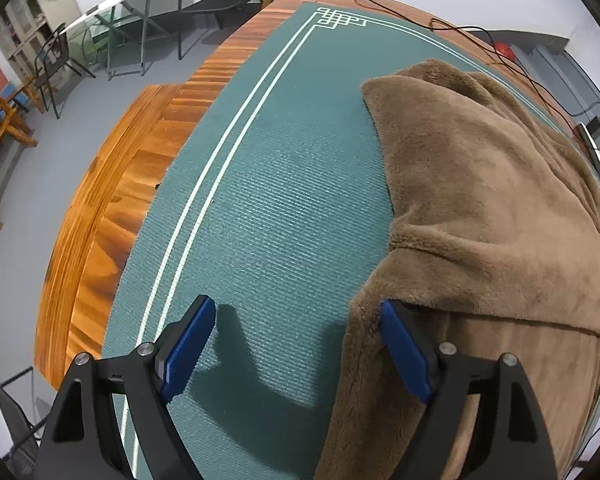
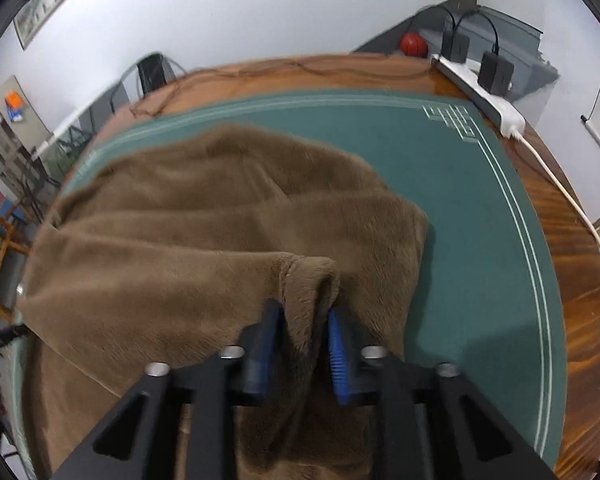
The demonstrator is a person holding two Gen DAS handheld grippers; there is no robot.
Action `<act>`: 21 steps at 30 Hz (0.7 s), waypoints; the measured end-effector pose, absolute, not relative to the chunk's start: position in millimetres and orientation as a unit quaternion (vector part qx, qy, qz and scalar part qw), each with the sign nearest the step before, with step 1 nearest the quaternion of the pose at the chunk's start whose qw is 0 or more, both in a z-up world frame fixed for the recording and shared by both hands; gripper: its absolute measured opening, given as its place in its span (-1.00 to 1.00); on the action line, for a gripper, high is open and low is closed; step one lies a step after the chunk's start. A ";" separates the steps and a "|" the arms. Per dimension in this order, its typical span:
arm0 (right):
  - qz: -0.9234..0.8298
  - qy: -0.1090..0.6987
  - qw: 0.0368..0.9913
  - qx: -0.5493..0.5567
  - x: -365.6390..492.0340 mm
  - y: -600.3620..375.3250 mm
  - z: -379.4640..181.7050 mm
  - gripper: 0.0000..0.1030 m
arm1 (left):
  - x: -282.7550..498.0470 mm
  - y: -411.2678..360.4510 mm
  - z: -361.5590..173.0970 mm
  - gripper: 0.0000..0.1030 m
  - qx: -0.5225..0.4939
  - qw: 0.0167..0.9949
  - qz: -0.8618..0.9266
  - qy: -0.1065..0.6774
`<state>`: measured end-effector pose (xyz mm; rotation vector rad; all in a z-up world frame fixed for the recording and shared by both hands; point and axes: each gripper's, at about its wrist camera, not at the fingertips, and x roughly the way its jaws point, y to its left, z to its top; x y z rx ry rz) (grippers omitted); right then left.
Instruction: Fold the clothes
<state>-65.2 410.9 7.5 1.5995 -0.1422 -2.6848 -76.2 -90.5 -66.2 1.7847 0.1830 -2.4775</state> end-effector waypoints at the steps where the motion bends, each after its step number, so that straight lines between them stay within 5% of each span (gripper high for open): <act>1: -0.860 -0.042 0.002 0.509 -62.5 412.3 8.5 0.12 | -74.4 -89.9 -62.8 0.68 0.580 0.041 -0.812 0.055; 4: -0.869 -0.027 -0.024 0.494 -55.6 418.3 15.8 0.40 | -68.5 -92.5 -51.3 0.68 0.573 0.046 -0.817 0.041; 12: -0.904 -0.008 0.009 0.427 -33.5 396.4 54.6 0.40 | -65.2 -74.8 -3.0 0.68 0.524 0.036 -0.849 0.053; 21: -0.870 0.059 0.097 0.480 -38.3 331.1 12.9 0.40 | -114.2 2.8 -23.7 0.68 0.536 -0.029 -0.844 -0.008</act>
